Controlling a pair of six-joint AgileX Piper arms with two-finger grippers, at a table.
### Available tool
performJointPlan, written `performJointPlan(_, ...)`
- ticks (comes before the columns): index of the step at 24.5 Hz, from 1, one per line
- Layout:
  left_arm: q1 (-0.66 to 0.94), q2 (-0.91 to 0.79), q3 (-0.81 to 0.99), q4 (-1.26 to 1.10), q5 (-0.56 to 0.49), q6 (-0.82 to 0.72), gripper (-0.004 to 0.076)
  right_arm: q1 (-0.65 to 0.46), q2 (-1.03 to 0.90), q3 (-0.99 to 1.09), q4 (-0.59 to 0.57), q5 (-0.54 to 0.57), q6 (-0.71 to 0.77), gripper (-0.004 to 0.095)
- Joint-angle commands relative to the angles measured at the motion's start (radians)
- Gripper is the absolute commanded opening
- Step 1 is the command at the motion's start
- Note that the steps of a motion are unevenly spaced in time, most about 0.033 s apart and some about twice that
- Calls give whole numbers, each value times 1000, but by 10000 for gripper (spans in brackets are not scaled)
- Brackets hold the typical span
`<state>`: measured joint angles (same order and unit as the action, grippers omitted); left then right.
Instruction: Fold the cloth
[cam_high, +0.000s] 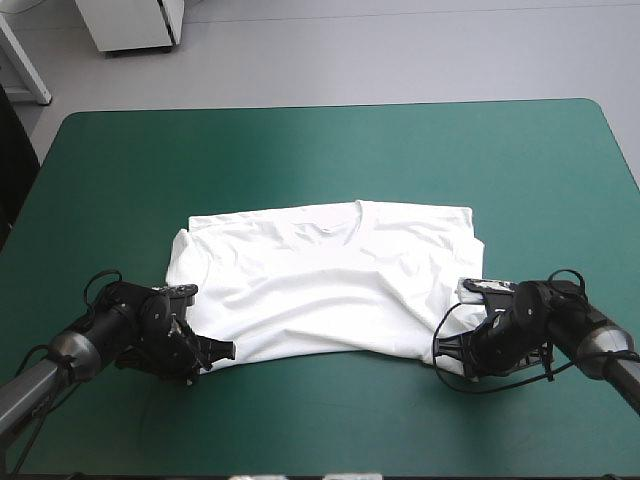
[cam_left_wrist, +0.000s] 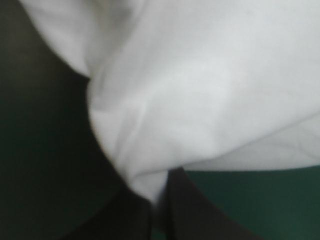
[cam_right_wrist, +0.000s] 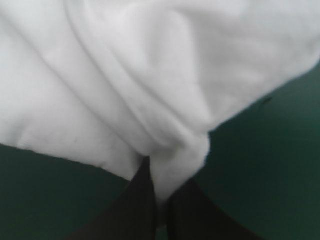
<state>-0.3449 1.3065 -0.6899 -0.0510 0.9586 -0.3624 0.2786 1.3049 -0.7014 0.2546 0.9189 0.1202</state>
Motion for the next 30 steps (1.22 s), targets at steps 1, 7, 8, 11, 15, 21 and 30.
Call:
performJointPlan(1, 2, -18, -75, 139, 48, 21, -9, 4, -21, -91, -35, 73, 20, -17)
performJointPlan(7, 2, -59, -320, 251, 185, 101, -9, 4, -29, -312, -189, 133, 48, -17)
performJointPlan(8, 2, -57, -352, 253, 185, 116, -9, 4, -27, -337, -193, 133, 48, -17)
performJointPlan(11, 2, -36, -455, 266, 148, 143, -9, 4, -25, -421, -193, 105, 38, -17)
performJointPlan(15, 4, 42, -585, 366, 62, 142, -9, 4, -2, -522, -255, -36, 60, -17)
performJointPlan(21, 5, 182, -691, 463, -3, 125, -9, -28, 131, -633, -285, -91, 60, -17)
performJointPlan(30, 15, 473, -917, 550, -24, 90, -9, -75, 403, -851, -280, -121, 26, -17)
